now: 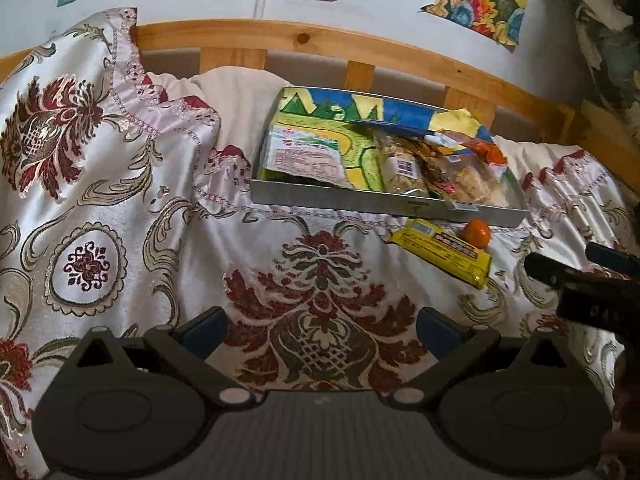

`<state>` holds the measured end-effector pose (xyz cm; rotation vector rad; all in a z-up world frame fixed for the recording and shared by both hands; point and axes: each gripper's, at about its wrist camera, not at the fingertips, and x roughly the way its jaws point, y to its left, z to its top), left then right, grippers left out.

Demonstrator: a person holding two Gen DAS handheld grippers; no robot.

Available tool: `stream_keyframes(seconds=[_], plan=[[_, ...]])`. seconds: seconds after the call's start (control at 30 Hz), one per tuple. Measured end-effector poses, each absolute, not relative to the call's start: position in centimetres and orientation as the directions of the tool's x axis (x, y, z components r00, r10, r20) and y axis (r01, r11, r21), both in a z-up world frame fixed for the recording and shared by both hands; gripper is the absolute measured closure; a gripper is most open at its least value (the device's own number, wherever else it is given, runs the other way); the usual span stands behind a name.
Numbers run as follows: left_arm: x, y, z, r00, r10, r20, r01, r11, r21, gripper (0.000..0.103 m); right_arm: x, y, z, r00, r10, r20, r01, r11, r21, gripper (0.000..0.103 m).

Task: Organize snacks
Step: 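Reach left tool to yellow snack bar while right tool reaches mandarin orange, then close right tool on mandarin orange while left tool closes on yellow bar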

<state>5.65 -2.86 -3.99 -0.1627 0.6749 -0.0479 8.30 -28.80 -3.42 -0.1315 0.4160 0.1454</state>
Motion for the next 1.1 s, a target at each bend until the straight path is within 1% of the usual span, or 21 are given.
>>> stream_keyframes(seconds=[0.13, 0.3, 0.37, 0.47, 0.6, 0.73, 0.87, 0.97, 1.03, 1.07, 1.1], plan=[[6.9, -2.9, -4.3, 0.771, -0.078, -0.632, -0.035, 0.986, -0.164, 0.001, 10.4, -28.9, -4.0, 0.91, 0.134, -0.392, -0.184, 0.978, -0.094, 0.001], [9.1, -3.8, -4.5, 0.767, -0.08, -0.637, -0.033, 0.986, -0.163, 0.001, 12.4, -28.5, -4.9, 0.918, 0.164, -0.362, -0.233, 0.96, -0.155, 0.001], [10.2, -4.5, -4.5, 0.765, -0.092, -0.637, -0.025, 0.985, -0.173, 0.001, 13.3, -28.3, -5.3, 0.915, 0.158, -0.371, -0.238, 0.954, -0.181, 0.001], [11.9, -5.5, -4.5, 0.758, -0.121, -0.641, -0.012, 0.98, -0.198, 0.001, 14.5, -28.5, -5.6, 0.9, 0.164, -0.404, -0.252, 0.952, -0.176, 0.002], [14.4, -7.1, -4.4, 0.74, -0.174, -0.65, 0.029, 0.973, -0.228, 0.001, 15.6, -28.5, -6.0, 0.885, 0.178, -0.429, -0.278, 0.944, -0.181, 0.014], [16.4, -8.3, -4.0, 0.724, -0.266, -0.637, 0.107, 0.955, -0.277, 0.001, 16.7, -28.6, -6.4, 0.86, 0.193, -0.473, -0.301, 0.939, -0.165, 0.021], [17.8, -9.2, -3.8, 0.712, -0.29, -0.639, 0.132, 0.95, -0.285, 0.001, 17.5, -28.9, -6.6, 0.842, 0.21, -0.497, -0.313, 0.94, -0.134, 0.03], [18.3, -8.9, -3.7, 0.71, -0.302, -0.636, 0.11, 0.94, -0.323, 0.001, 18.0, -28.9, -6.9, 0.831, 0.215, -0.514, -0.32, 0.94, -0.123, 0.034], [18.3, -8.6, -4.0, 0.707, -0.31, -0.636, 0.096, 0.933, -0.347, 0.001, 18.3, -28.9, -6.8, 0.826, 0.228, -0.516, -0.329, 0.938, -0.113, 0.04], [18.4, -8.4, -4.2, 0.701, -0.312, -0.641, 0.089, 0.93, -0.356, 0.001, 18.3, -28.9, -6.9, 0.823, 0.233, -0.518, -0.334, 0.936, -0.109, 0.049], [18.4, -8.3, -4.4, 0.694, -0.315, -0.648, 0.081, 0.928, -0.364, 0.001, 18.3, -28.9, -6.9, 0.82, 0.242, -0.519, -0.341, 0.934, -0.104, 0.059]])
